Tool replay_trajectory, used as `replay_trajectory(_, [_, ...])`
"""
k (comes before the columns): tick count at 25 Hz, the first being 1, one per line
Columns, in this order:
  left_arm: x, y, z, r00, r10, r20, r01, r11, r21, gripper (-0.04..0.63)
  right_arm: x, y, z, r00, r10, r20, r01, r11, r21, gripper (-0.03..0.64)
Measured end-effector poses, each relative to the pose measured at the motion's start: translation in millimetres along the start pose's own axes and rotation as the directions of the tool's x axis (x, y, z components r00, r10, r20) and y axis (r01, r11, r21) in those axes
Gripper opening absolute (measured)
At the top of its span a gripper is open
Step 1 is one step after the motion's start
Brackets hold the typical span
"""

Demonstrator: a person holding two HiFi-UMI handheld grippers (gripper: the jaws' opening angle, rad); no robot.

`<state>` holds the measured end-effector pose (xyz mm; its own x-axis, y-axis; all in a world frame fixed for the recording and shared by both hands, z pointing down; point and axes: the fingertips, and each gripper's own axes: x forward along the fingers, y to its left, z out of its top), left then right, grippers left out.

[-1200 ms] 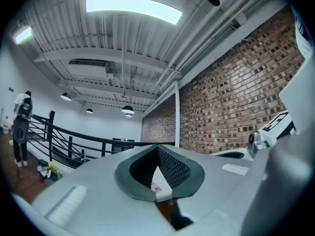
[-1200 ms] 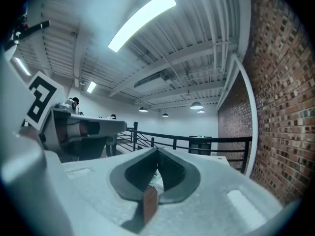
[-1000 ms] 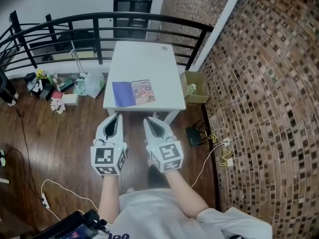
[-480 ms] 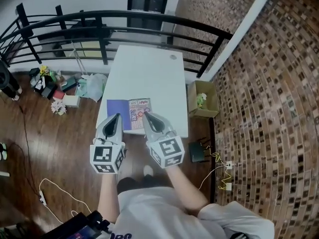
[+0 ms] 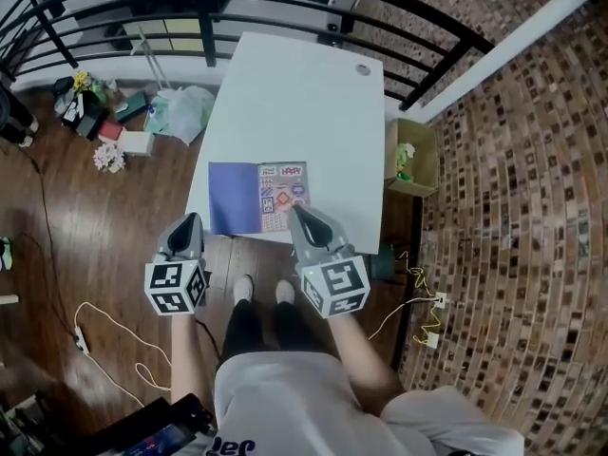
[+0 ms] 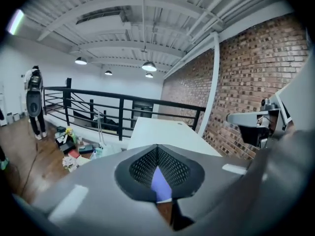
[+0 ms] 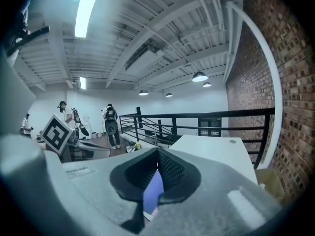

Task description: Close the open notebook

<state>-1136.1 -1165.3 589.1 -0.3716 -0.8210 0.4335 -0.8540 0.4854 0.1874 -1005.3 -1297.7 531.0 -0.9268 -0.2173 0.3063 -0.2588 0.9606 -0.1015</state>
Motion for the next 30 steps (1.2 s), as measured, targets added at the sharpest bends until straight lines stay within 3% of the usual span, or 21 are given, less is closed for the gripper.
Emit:
replay_trajectory(6, [33, 28, -68, 0.987, -0.059, -0.150, 0.053, 0.998, -0.046, 0.018, 18, -4, -42, 0.996, -0.020, -0.092, 0.024, 0.999, 0.047, -0.009])
replay_trajectory(9, [48, 32, -99, 0.970, -0.095, -0.223, 0.084, 0.995, -0.061, 0.021, 24, -3, -56, 0.992, -0.020, -0.124, 0.027, 0.998, 0.053, -0.009])
replay_trajectory(11, [54, 30, -122, 0.951, -0.142, -0.274, 0.117, 0.988, -0.105, 0.146, 24, -4, -65, 0.989, -0.026, -0.145, 0.035, 0.998, 0.061, -0.009])
replay_trajectory(16, [68, 34, -161, 0.923, -0.199, -0.328, 0.139, 0.971, -0.196, 0.184, 26, -10, -81, 0.983, -0.050, -0.176, 0.064, 0.995, 0.074, -0.009])
replay_trajectory(19, [72, 34, -176, 0.909, -0.229, -0.350, 0.152, 0.960, -0.234, 0.183, 27, -9, -88, 0.980, -0.058, -0.188, 0.074, 0.994, 0.080, -0.009])
replay_trajectory(25, [77, 28, -194, 0.878, -0.283, -0.386, 0.174, 0.940, -0.292, 0.101, 25, -5, -91, 0.980, -0.059, -0.190, 0.078, 0.993, 0.090, -0.009])
replay_trajectory(30, [74, 30, -191, 0.881, -0.289, -0.373, 0.161, 0.927, -0.338, 0.077, 22, -2, -79, 0.985, -0.059, -0.164, 0.075, 0.993, 0.091, -0.009])
